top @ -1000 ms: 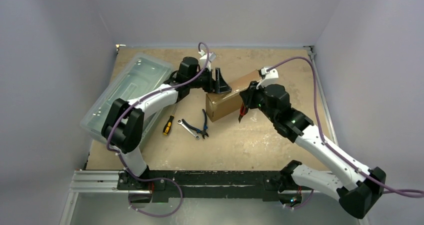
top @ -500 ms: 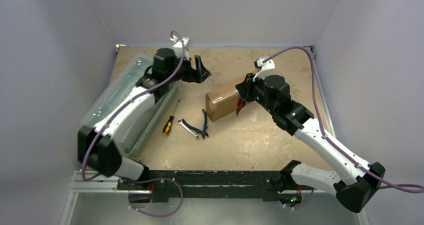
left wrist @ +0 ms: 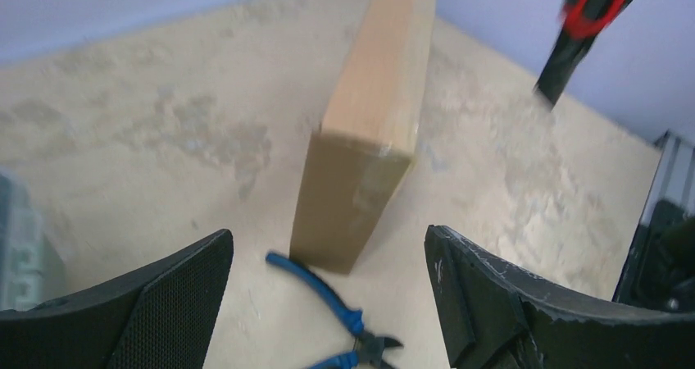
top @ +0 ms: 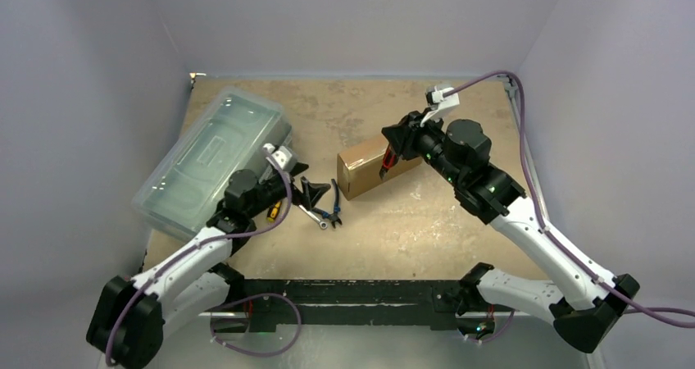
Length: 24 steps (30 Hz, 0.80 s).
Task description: Unpack the express box
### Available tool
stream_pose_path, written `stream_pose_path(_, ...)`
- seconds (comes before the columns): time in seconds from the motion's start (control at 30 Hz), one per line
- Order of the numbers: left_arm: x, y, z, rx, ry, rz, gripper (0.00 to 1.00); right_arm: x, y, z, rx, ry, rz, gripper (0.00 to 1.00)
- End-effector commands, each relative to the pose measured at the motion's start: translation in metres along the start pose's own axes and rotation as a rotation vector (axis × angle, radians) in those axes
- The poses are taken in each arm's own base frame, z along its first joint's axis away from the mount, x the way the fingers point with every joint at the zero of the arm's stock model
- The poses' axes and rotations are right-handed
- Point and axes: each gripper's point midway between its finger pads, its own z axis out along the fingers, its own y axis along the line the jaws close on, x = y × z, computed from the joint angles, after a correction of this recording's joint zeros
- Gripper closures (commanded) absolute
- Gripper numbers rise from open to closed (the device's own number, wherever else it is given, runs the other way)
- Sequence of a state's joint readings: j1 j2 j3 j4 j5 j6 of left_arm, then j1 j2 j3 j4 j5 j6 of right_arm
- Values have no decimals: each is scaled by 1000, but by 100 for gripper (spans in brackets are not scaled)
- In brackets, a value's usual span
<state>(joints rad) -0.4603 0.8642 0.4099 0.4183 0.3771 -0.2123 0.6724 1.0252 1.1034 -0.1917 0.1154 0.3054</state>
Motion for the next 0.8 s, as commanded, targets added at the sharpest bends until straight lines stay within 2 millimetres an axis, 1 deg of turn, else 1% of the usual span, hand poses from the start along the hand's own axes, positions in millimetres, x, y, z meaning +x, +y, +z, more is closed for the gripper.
stream_pose_path(0.0,0,-17,23,135,-77,221,15,-42,26,-13,-106,-123,44,100)
stream_pose_path(0.03,7,-15,25,129,-94,226,15,-43,26,-15,-110,-126,46,100)
stream_pose_path(0.07,3,-15,25,121,-153,195,15,-45,27,-17,-113,-132,48,100)
stream_pose_path(0.13,4,-17,27,131,-224,193,14,-48,28,-20,-117,-143,50,100)
stream_pose_path(0.27,22,-21,47,163,-217,223,14,-52,32,-21,-131,-143,50,100)
stream_pose_path(0.3,24,-25,51,183,-229,238,14,-53,34,-21,-136,-143,51,100)
stream_pose_path(0.37,27,-27,60,203,-238,246,14,-55,36,-21,-143,-140,53,100)
stream_pose_path(0.43,25,-21,70,181,-247,262,14,-58,37,-23,-144,-139,53,100)
stream_pose_path(0.53,24,-12,78,136,-270,284,14,-62,36,-24,-136,-140,53,100)
stream_pose_path(0.63,32,-16,84,161,-261,285,14,-61,38,-20,-134,-129,52,100)
stream_pose_path(0.7,39,-19,88,180,-257,272,14,-60,39,-13,-132,-120,51,100)
stream_pose_path(0.77,41,-21,93,196,-260,259,15,-58,40,-4,-127,-107,52,100)
